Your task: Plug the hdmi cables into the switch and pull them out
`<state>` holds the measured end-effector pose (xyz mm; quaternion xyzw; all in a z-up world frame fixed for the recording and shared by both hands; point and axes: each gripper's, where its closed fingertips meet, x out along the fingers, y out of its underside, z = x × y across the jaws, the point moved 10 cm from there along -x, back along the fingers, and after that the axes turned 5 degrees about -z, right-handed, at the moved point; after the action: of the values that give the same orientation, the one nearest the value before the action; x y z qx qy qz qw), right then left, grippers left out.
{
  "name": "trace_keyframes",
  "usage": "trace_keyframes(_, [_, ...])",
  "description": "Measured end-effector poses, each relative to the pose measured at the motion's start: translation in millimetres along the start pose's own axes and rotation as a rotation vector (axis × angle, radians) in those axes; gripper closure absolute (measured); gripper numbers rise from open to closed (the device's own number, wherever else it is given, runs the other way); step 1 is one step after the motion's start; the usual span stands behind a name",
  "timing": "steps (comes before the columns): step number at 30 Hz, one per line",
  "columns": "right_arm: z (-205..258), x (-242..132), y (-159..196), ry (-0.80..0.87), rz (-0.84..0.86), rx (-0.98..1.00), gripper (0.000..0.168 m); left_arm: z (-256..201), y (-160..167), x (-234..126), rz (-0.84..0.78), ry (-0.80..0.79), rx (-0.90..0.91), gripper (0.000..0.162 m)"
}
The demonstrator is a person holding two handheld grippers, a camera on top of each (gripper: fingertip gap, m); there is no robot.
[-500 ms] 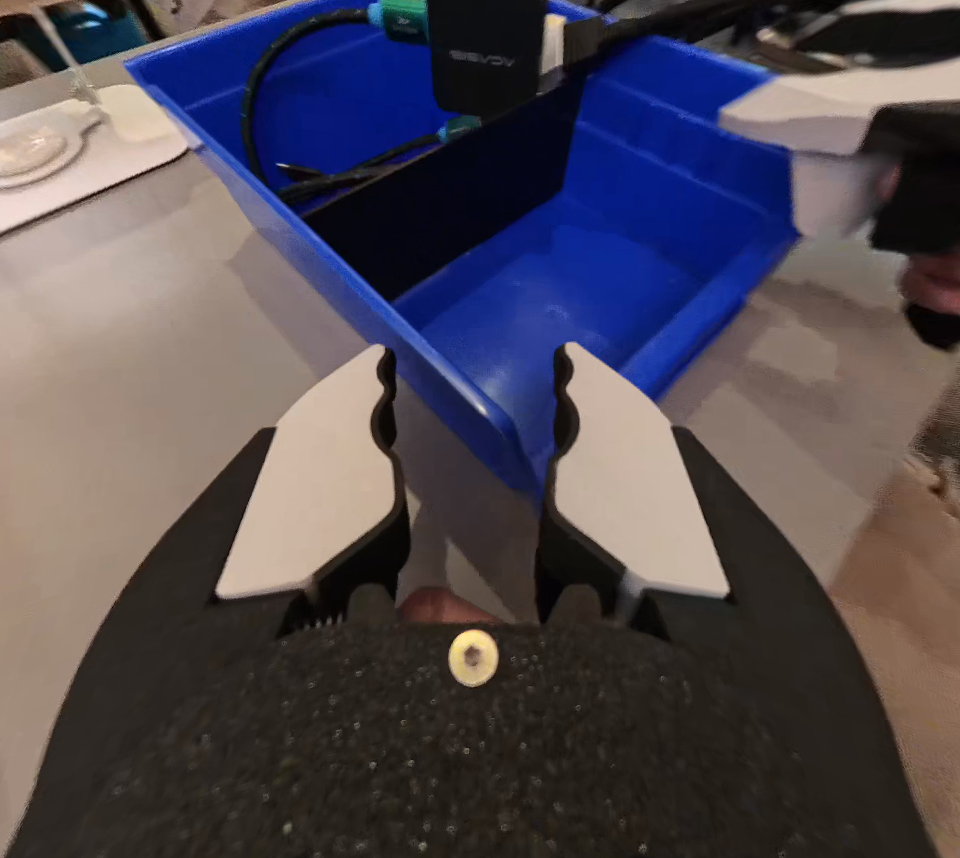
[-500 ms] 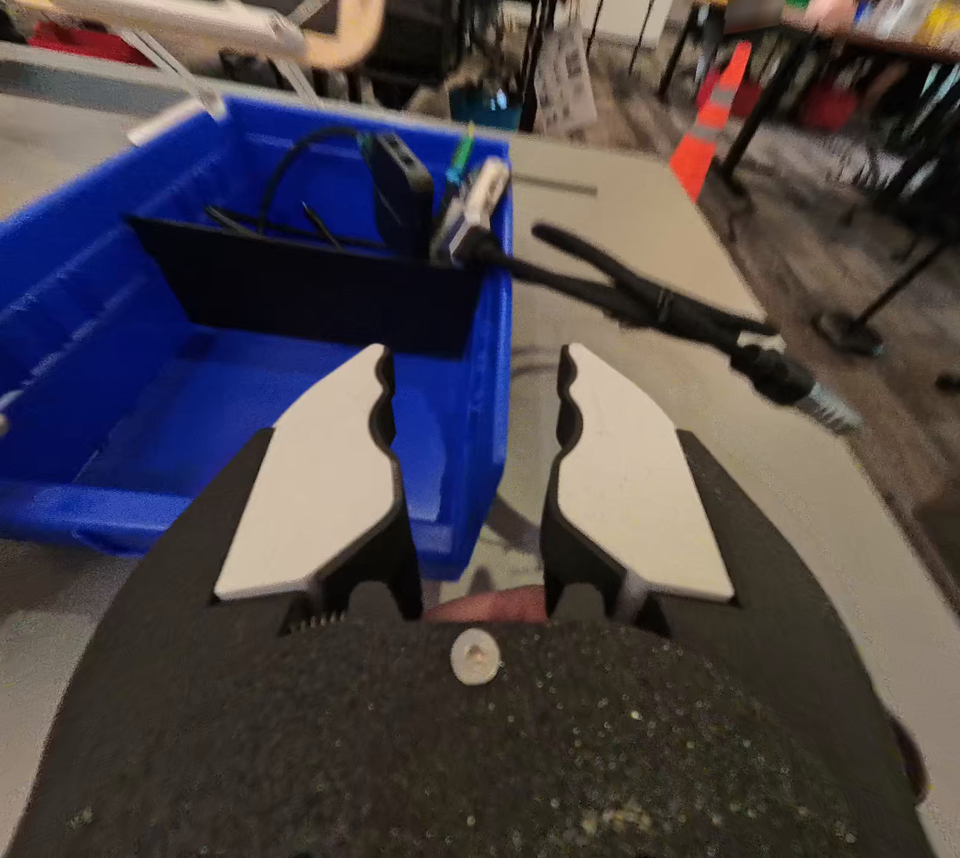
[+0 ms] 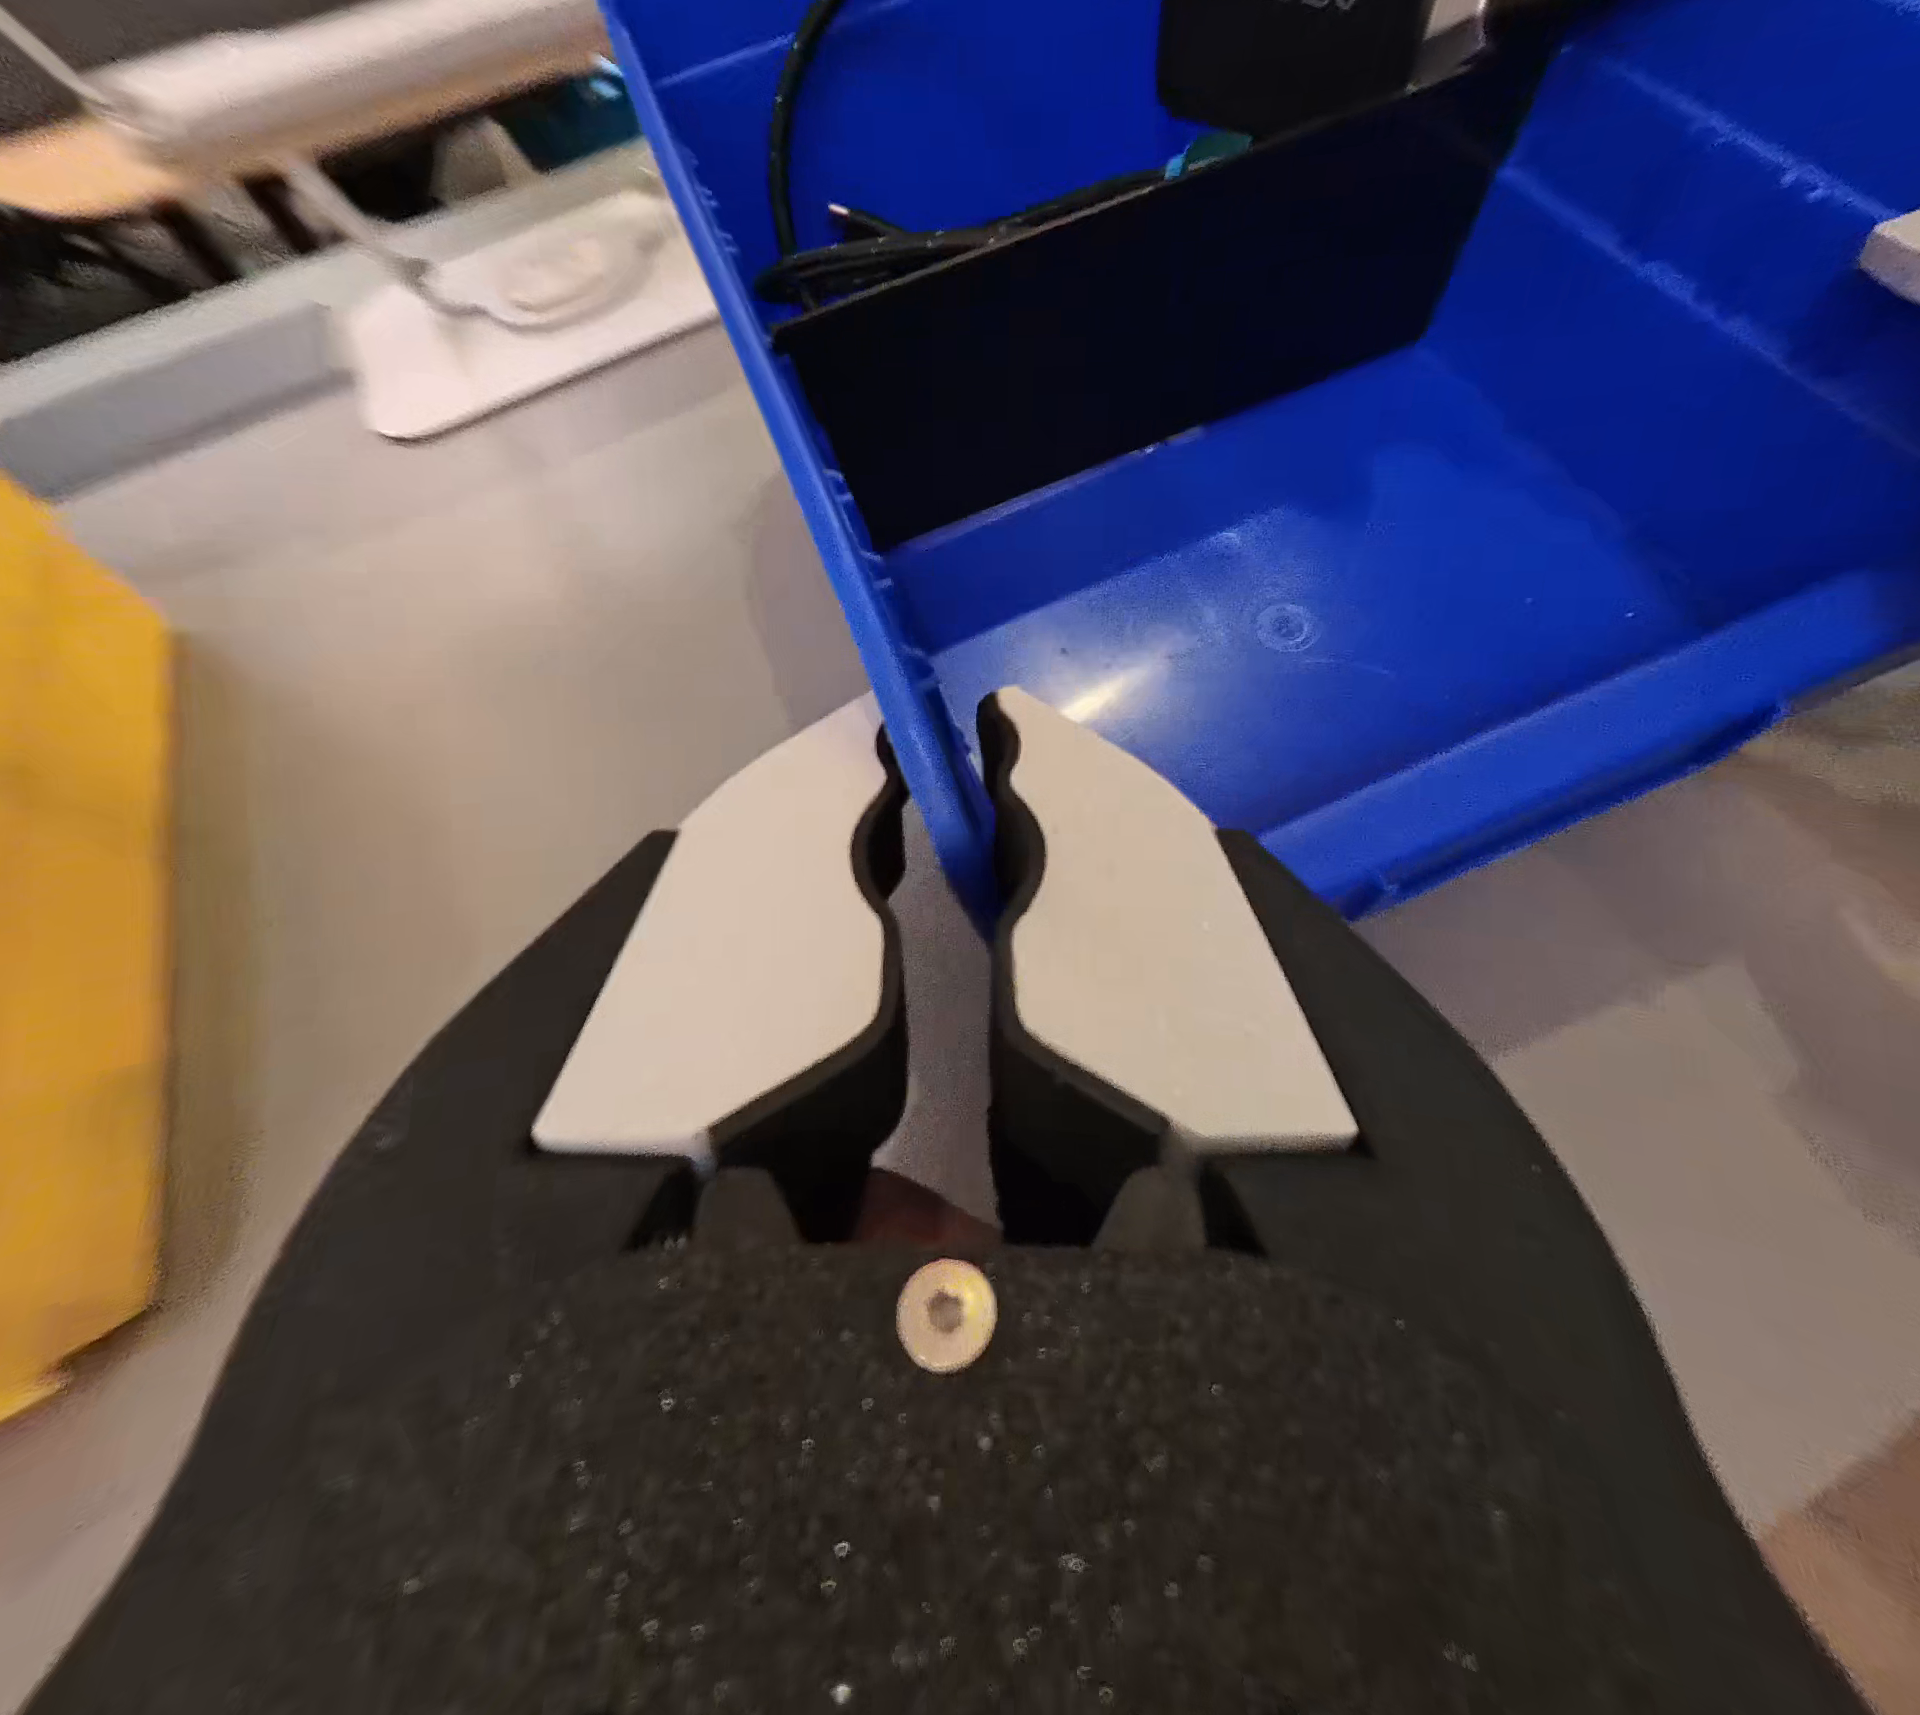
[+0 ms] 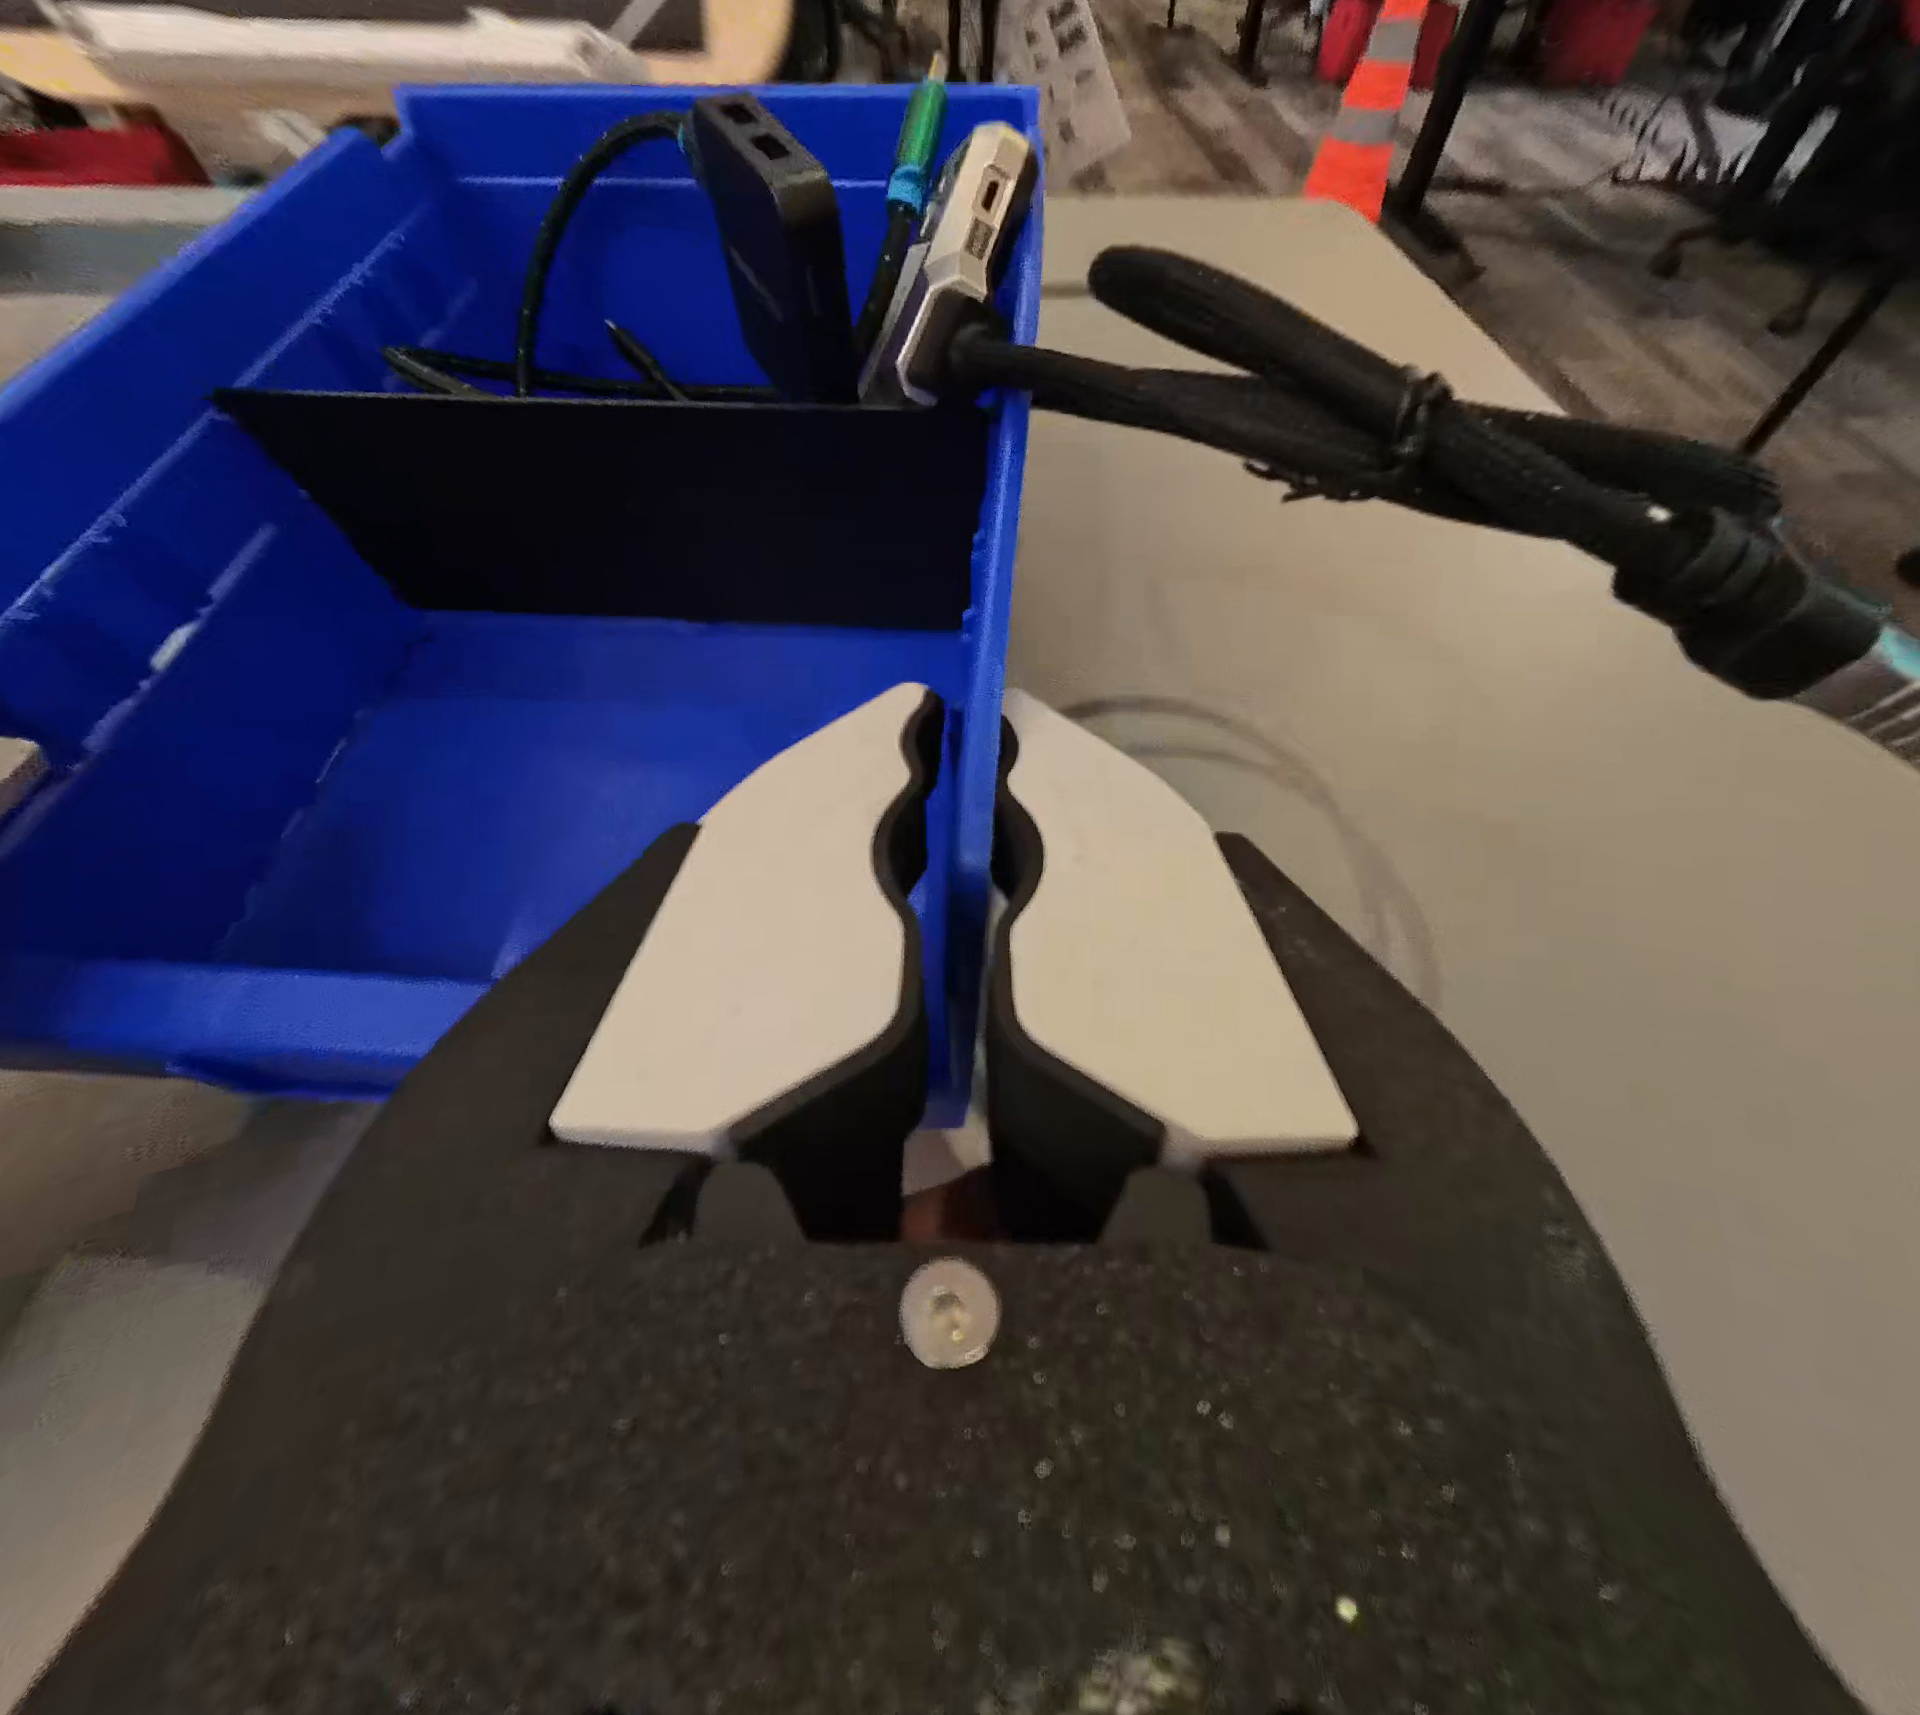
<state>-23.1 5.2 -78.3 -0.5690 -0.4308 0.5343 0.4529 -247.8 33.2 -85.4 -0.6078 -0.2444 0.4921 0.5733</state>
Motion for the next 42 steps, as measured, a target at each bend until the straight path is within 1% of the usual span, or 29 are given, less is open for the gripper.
trace_keyframes(1, [11.9, 1.0, -4.3, -0.017, -0.035, -0.005, 0.163, 10.8, -1.3, -6.5, -0.022, -0.043, 0.015, 0.151])
trace_keyframes(3, [37.7, 8.8, -12.8, -0.065, -0.075, -0.026, 0.163, 36.7, -2.1, -16.3, -0.047, -0.129, 0.016, 0.153])
trace_keyframes(5, [66.1, 19.6, -17.3, -0.109, -0.081, -0.054, 0.163, 65.2, 1.3, -23.1, -0.045, -0.175, -0.016, 0.155])
trace_keyframes(7, [94.0, 32.6, -17.1, -0.149, -0.061, -0.057, 0.163, 90.6, 9.2, -26.2, -0.016, -0.216, -0.029, 0.156])
trace_keyframes(10, [126.8, 52.3, -11.9, -0.192, -0.009, -0.075, 0.162, 116.6, 24.7, -25.1, 0.045, -0.268, -0.019, 0.155])
trace_keyframes(13, [147.1, 64.6, 0.4, -0.270, 0.080, -0.106, 0.149, 126.9, 39.6, -23.1, 0.109, -0.292, -0.021, 0.150])
trace_keyframes(15, [148.2, 65.7, 5.3, -0.324, 0.066, -0.091, 0.137, 126.2, 41.0, -24.8, 0.101, -0.295, -0.022, 0.146])
trace_keyframes(17, [146.7, 64.1, 6.1, -0.375, 0.061, -0.172, 0.131, 121.3, 42.5, -25.3, 0.107, -0.306, 0.002, 0.129])
trace_keyframes(18, [144.4, 61.6, 7.1, -0.406, 0.058, -0.207, 0.130, 118.6, 42.9, -27.5, 0.111, -0.297, 0.000, 0.125])
trace_keyframes(19, [140.5, 56.9, 9.7, -0.443, 0.062, -0.239, 0.129, 116.6, 42.8, -31.9, 0.113, -0.287, -0.018, 0.124])
trace_keyframes(21, [128.9, 42.5, 19.2, -0.517, 0.096, -0.277, 0.126, 114.5, 43.8, -48.0, 0.088, -0.264, -0.071, 0.118])
trace_keyframes(24, [108.9, 15.8, 28.1, -0.584, 0.136, -0.232, 0.119, 115.9, 55.5, -85.0, 0.075, -0.195, -0.192, 0.116])
trace_keyframes(26, [99.5, -4.0, 30.5, -0.620, 0.129, -0.179, 0.116, 124.2, 68.8, -115.8, 0.050, -0.171, -0.297, 0.116])
trace_keyframes(27, [96.6, -13.6, 32.2, -0.637, 0.117, -0.170, 0.114, 131.8, 75.5, -131.6, 0.029, -0.180, -0.335, 0.117])
trace_keyframes(28, [95.3, -22.5, 34.7, -0.651, 0.107, -0.172, 0.113, 143.6, 77.3, -146.3, -0.045, -0.235, -0.433, 0.115])
trace_keyframes(29, [95.5, -30.6, 37.7, -0.662, 0.106, -0.181, 0.112, 156.3, 77.6, -161.9, -0.126, -0.244, -0.552, 0.119])
trace_keyframes(30, [97.4, -37.5, 41.0, -0.675, 0.119, -0.199, 0.113, 168.1, 79.5, -177.2, -0.166, -0.143, -0.588, 0.122])
trace_keyframes(31, [100.3, -43.1, 44.2, -0.682, 0.144, -0.231, 0.117, 184.9, 81.1, -189.9, -0.180, -0.129, -0.609, 0.128])
trace_keyframes(32, [103.7, -47.8, 46.7, -0.697, 0.168, -0.273, 0.121, 205.0, 82.6, -201.3, -0.195, -0.197, -0.643, 0.127])
trace_keyframes(34, [110.8, -56.2, 47.8, -0.749, 0.199, -0.345, 0.119, 244.0, 86.9, -219.8, -0.223, -0.249, -0.626, 0.127])
trace_keyframes(35, [114.4, -59.5, 46.4, -0.777, 0.201, -0.359, 0.118, 262.0, 90.5, -224.1, -0.203, -0.270, -0.572, 0.121])
trace_keyframes(36, [117.3, -61.9, 44.8, -0.797, 0.197, -0.362, 0.117, 278.5, 96.3, -224.2, -0.153, -0.303, -0.509, 0.111])
trace_keyframes(38, [123.5, -64.7, 42.2, -0.845, 0.209, -0.355, 0.114, 301.9, 105.4, -213.8, -0.037, -0.285, -0.433, 0.103])
trace_keyframes(40, [130.8, -66.2, 39.6, -0.887, 0.218, -0.333, 0.116, 319.5, 109.0, -197.8, -0.002, -0.244, -0.384, 0.104])
trace_keyframes(42, [139.7, -66.8, 38.1, -0.924, 0.234, -0.317, 0.118, 335.3, 106.0, -179.9, -0.062, -0.242, -0.373, 0.108])
